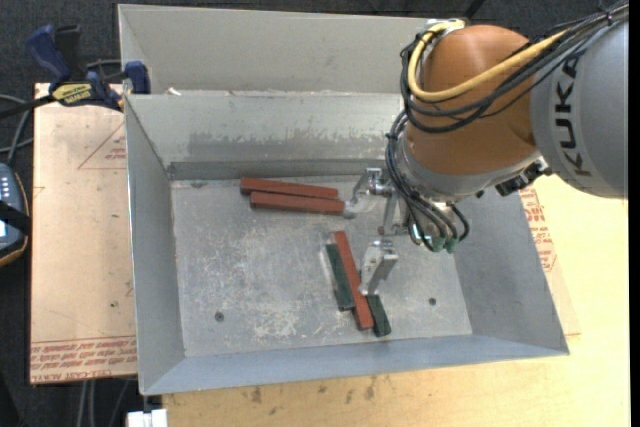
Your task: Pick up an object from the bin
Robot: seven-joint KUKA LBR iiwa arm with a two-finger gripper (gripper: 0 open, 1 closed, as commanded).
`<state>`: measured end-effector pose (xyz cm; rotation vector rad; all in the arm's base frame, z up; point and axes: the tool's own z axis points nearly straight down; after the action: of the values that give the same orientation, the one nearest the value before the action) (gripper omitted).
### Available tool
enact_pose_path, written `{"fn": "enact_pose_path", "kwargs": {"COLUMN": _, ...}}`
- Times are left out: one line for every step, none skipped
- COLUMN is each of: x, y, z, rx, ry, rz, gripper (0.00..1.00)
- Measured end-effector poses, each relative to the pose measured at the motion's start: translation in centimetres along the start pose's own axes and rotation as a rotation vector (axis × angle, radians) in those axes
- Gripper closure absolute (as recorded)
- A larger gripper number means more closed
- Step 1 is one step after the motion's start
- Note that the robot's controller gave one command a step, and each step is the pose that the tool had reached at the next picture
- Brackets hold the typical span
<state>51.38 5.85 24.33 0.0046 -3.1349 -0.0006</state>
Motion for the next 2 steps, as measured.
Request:
{"fn": "enact_pose_path", "kwargs": {"x": -0.1, "y": 0.0, "z": -0.3, "rx": -0.001, "ry": -0.007, "rz": 0.002, "gripper": 0.0}}
{"fn": "enact_pose_path", "kwargs": {"x": 1.0, "y": -4.3, "z": 3.8, "rx": -0.001, "ry": -0.012, "rz": -0.08, "gripper": 0.0}}
